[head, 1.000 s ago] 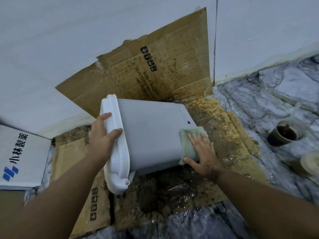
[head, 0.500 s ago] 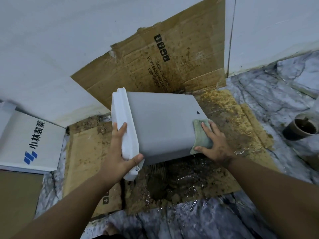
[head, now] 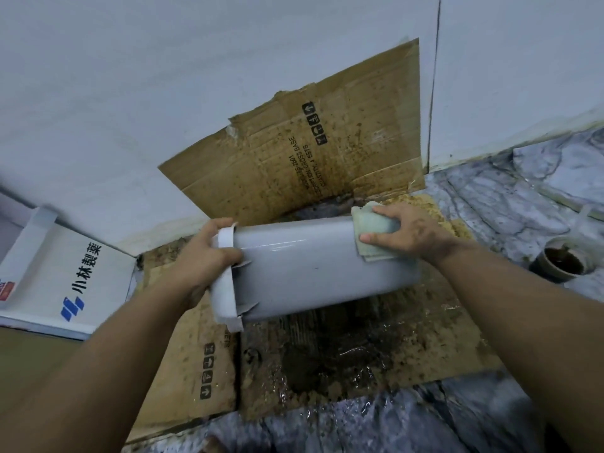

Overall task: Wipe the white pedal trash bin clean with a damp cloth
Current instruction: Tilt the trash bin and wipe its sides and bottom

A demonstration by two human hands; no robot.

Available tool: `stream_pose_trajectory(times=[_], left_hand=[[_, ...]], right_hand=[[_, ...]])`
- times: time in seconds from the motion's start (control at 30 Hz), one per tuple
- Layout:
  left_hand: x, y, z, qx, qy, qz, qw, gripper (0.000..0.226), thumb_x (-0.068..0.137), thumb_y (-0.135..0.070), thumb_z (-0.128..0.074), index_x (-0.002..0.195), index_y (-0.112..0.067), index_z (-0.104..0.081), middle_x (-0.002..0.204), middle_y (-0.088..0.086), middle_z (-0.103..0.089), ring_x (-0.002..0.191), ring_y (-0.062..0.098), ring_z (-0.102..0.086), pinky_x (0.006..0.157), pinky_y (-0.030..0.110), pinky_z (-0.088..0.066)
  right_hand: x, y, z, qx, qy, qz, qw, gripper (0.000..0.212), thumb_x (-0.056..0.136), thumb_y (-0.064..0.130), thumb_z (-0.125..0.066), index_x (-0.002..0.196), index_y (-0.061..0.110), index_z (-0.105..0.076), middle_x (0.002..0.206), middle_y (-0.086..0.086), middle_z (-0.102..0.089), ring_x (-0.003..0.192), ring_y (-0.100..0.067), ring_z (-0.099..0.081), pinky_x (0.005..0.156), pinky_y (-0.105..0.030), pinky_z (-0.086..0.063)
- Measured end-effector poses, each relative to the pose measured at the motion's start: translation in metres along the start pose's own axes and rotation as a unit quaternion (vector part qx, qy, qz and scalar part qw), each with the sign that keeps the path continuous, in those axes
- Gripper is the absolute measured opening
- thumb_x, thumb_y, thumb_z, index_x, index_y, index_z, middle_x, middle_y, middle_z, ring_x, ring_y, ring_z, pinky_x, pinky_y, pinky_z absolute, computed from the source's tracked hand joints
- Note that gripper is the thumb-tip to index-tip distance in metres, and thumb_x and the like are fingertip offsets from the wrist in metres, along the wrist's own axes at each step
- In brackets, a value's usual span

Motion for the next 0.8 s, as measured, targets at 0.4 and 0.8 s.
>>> stream_pose_trajectory(times=[0.4, 0.8], left_hand=[[-0.039, -0.049, -0.017, 0.154, 0.035, -0.183, 0.97, 0.119, 0.048, -0.082, -0.079, 0.15, -0.057, -0.023, 0.168, -0.008, -0.019, 0.154, 0.016, -0.019, 0.119, 0.051, -0.028], [-0.026, -0.072, -0.032, 0.173, 0.087, -0.294, 0.936, 0.118, 0.046, -0.08, -0.081, 0.146, -0.055, -0.025, 0.17, -0.005, 0.004, 0.156, 0.009, 0.006, 0.117, 0.033, -0.021]], right_hand=[[-0.028, -0.026, 0.005, -0.002, -0.028, -0.01, 1.0, 0.099, 0.062, 0.089, -0.05, 0.142, 0.032, -0.05, 0.138, -0.005, -0.056, 0.124, -0.027, -0.051, 0.109, -0.046, -0.04], [-0.011, -0.034, 0.019, 0.069, -0.09, -0.034, 0.993, 0.089, 0.066, 0.085, -0.054, 0.133, 0.028, -0.062, 0.131, -0.001, -0.064, 0.117, -0.023, -0.059, 0.104, -0.046, -0.046]])
Point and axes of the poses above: each hand's wrist, its own x-axis towards the middle knuckle, its own z-axis out of the back of the hand, y = z × x, the point moved 8 cm from there along x, towards the middle knuckle
